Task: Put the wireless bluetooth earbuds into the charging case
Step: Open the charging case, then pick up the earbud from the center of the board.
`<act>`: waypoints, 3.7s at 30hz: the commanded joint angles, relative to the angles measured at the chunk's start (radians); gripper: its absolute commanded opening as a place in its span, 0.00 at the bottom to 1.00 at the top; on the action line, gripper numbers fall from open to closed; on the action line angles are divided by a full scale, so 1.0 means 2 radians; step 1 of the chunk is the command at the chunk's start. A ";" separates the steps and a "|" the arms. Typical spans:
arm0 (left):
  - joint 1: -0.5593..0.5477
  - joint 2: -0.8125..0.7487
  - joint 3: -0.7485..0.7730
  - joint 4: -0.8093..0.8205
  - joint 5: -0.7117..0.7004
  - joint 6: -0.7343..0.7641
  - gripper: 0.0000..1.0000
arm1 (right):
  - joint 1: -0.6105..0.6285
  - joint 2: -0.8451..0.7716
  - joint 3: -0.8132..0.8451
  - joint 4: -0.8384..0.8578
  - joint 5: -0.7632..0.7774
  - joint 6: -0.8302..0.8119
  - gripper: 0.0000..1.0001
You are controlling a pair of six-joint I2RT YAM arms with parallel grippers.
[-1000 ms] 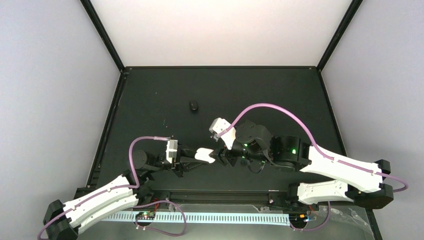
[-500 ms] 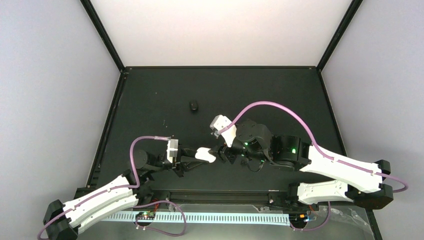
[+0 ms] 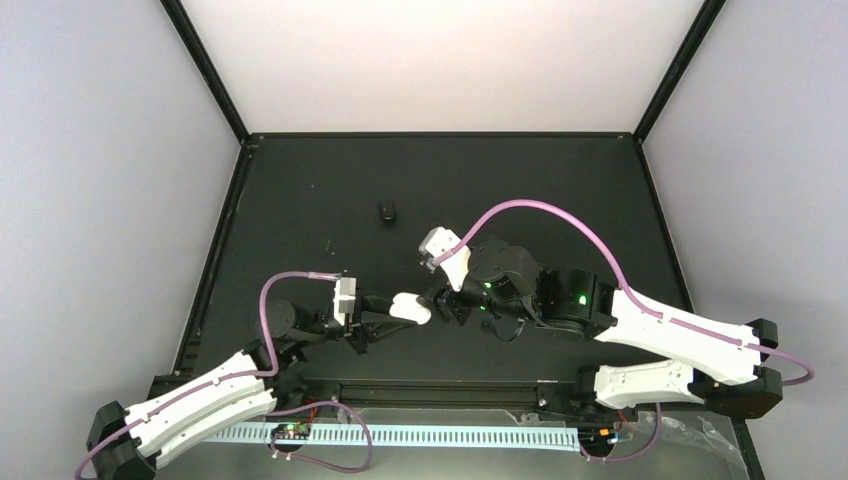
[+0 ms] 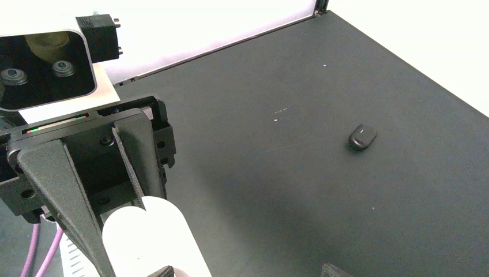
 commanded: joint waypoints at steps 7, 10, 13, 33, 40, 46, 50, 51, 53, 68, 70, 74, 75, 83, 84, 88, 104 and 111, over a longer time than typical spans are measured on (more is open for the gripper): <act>-0.004 -0.012 0.013 -0.006 -0.022 -0.002 0.02 | -0.003 -0.007 0.001 0.008 0.002 0.007 0.66; -0.004 -0.012 0.013 -0.006 -0.027 -0.008 0.02 | -0.003 -0.005 0.000 0.009 -0.001 0.007 0.67; -0.004 -0.011 0.012 -0.007 -0.031 -0.012 0.02 | -0.003 -0.005 0.000 0.012 -0.003 0.007 0.67; -0.004 -0.011 0.006 -0.008 -0.039 -0.029 0.01 | -0.012 -0.025 -0.015 0.030 0.010 0.024 0.72; -0.004 -0.018 -0.001 -0.012 -0.046 -0.035 0.01 | -0.091 -0.089 -0.085 0.087 0.000 0.094 0.73; -0.004 -0.026 -0.005 -0.021 -0.049 -0.035 0.02 | -0.258 -0.134 -0.204 0.122 -0.082 0.188 0.73; -0.004 -0.029 -0.006 -0.027 -0.050 -0.033 0.02 | -0.347 -0.137 -0.286 0.146 -0.098 0.223 0.71; -0.004 -0.029 -0.006 -0.027 -0.050 -0.033 0.02 | -0.361 -0.137 -0.305 0.154 -0.094 0.228 0.71; -0.004 -0.028 -0.006 -0.028 -0.050 -0.032 0.02 | -0.387 -0.133 -0.339 0.174 -0.090 0.237 0.69; -0.004 -0.023 -0.009 -0.029 -0.047 -0.023 0.02 | -0.427 0.044 -0.359 0.288 -0.126 0.227 0.61; -0.003 -0.026 -0.008 -0.034 -0.047 -0.020 0.02 | -0.427 0.050 -0.357 0.291 -0.107 0.227 0.61; -0.004 -0.036 -0.009 -0.046 -0.051 -0.015 0.02 | -0.433 0.062 -0.355 0.291 -0.094 0.225 0.62; -0.003 -0.037 -0.009 -0.047 -0.052 -0.014 0.02 | -0.434 0.070 -0.354 0.290 -0.097 0.227 0.62; -0.003 -0.036 -0.006 -0.049 -0.049 -0.013 0.02 | -0.438 0.112 -0.356 0.310 -0.111 0.246 0.64; -0.003 -0.037 -0.006 -0.050 -0.049 -0.012 0.02 | -0.438 0.115 -0.356 0.311 -0.112 0.247 0.64; -0.003 -0.039 -0.006 -0.053 -0.050 -0.011 0.02 | -0.438 0.127 -0.355 0.315 -0.121 0.250 0.64; -0.003 -0.035 -0.004 -0.051 -0.050 -0.008 0.02 | -0.435 0.186 -0.342 0.376 -0.251 0.266 0.64; -0.003 -0.031 -0.005 -0.048 -0.048 -0.008 0.02 | -0.431 0.157 -0.337 0.366 -0.274 0.249 0.64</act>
